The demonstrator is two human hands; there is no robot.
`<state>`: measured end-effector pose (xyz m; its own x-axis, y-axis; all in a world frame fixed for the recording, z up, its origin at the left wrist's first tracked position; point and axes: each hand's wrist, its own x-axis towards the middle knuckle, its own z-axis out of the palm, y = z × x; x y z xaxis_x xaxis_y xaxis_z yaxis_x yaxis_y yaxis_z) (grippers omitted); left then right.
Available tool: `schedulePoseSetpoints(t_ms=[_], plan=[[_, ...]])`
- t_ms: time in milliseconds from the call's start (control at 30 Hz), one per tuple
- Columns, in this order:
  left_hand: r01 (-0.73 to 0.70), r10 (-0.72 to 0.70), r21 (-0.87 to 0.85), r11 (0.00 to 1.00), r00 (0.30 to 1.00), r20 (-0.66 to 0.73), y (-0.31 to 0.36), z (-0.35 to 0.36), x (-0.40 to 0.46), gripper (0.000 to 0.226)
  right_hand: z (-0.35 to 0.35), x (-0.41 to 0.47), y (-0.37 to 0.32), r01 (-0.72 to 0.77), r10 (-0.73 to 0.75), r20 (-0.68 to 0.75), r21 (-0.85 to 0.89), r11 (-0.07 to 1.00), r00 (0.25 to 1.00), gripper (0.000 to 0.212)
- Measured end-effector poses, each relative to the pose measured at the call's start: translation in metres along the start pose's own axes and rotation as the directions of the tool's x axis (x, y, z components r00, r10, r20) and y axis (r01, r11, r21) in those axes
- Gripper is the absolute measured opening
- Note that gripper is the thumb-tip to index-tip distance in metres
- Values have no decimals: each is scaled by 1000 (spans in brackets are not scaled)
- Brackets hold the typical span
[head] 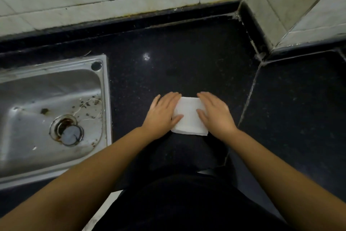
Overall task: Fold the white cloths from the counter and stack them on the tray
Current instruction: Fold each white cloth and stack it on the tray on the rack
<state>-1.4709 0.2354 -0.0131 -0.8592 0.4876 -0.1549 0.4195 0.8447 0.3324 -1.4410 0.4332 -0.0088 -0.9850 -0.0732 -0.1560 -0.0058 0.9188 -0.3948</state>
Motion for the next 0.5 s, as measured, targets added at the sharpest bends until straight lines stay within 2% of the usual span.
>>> schedulePoseSetpoints(t_ms=[33, 100, 233, 300, 333, 400, 433, 500], plan=[[-76, 69, 73, 994, 993, 95, -4, 6, -7, 69, 7, -9, 1, 65, -58, 74, -100, 993, 996, 56], [-118, 78, 156, 981, 968, 238, -12, 18, -16, 74, 21, -21, 3, 106, -64, 193, -214, 971, 979, 65], [-87, 37, 170, 982, 959, 279, -17, 20, -20, 66, 23, -20, 5, 75, -16, 244, -234, 969, 970, 59], [-19, -9, 113, 993, 971, 240, -17, 12, -23, 68, 13, -19, 5, 40, -8, 185, -168, 985, 983, 55], [42, -52, 57, 998, 981, 189, -17, 8, -23, 68, 8, -18, 5, -26, 33, 104, -63, 998, 994, 51], [206, -202, -82, 975, 978, 55, -12, 0, -20, 59, -4, -15, 7, -228, 240, -26, 230, 946, 970, 41], [300, -299, -155, 941, 954, 30, -8, -3, -15, 51, -7, -12, 7, -332, 356, -13, 328, 884, 934, 38], [457, -450, -253, 853, 889, 91, 4, -6, -2, 40, -9, -8, 2, -482, 477, 94, 289, 827, 874, 39]])
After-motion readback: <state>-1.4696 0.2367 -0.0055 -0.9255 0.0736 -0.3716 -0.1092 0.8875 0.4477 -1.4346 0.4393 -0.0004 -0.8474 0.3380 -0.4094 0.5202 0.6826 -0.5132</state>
